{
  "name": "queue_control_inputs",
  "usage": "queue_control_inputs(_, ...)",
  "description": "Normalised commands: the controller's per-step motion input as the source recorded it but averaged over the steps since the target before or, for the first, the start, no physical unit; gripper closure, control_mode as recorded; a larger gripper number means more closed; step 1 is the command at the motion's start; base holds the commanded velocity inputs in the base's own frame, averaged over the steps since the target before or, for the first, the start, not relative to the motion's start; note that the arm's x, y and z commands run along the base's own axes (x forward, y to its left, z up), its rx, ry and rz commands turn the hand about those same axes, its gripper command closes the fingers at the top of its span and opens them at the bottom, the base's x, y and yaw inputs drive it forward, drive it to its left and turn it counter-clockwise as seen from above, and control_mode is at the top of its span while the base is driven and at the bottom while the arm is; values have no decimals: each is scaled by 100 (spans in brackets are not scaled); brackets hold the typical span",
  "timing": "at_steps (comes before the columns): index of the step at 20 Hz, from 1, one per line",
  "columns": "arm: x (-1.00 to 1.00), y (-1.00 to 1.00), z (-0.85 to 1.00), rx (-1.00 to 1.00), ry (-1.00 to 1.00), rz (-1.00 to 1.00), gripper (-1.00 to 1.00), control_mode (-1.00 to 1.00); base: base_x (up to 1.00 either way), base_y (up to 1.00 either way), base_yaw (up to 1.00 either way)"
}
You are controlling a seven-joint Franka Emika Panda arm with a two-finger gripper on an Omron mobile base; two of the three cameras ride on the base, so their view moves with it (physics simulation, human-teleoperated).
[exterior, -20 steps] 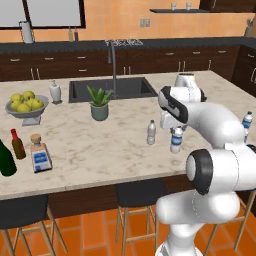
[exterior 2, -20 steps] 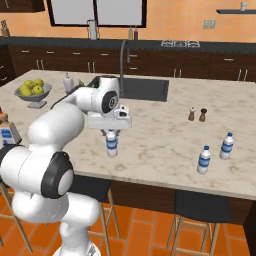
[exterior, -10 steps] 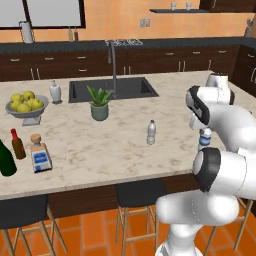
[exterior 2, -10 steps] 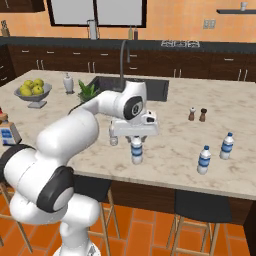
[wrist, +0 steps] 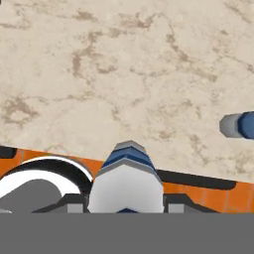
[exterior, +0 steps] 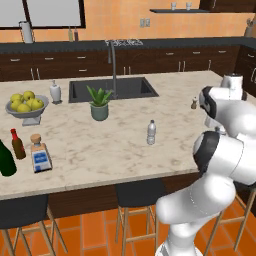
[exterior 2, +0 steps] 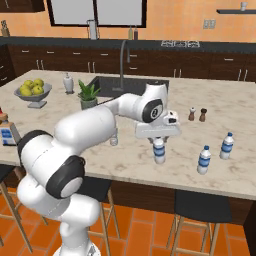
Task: Move the plastic bottles in the middle to the plastics group, and the glass bottles in the middle to the glass group.
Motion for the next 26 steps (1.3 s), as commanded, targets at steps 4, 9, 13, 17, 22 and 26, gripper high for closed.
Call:
queue_control_inputs(4,68,-31,-1,0,-3,0,100,-100,0,0,0)
queue_control_inputs(9,54,-27,-1,0,-1,-1,100,-100,0,0,0)
queue_control_inputs(13,35,-11,-2,0,0,0,100,-100,0,0,0)
queue_control_inputs(17,27,-29,-9,2,-2,-1,100,-100,0,0,0)
queue_control_inputs(22,4,-38,-32,7,-12,-5,100,-100,0,0,0)
queue_control_inputs(26,0,-36,-23,3,-10,-4,100,-100,0,0,0)
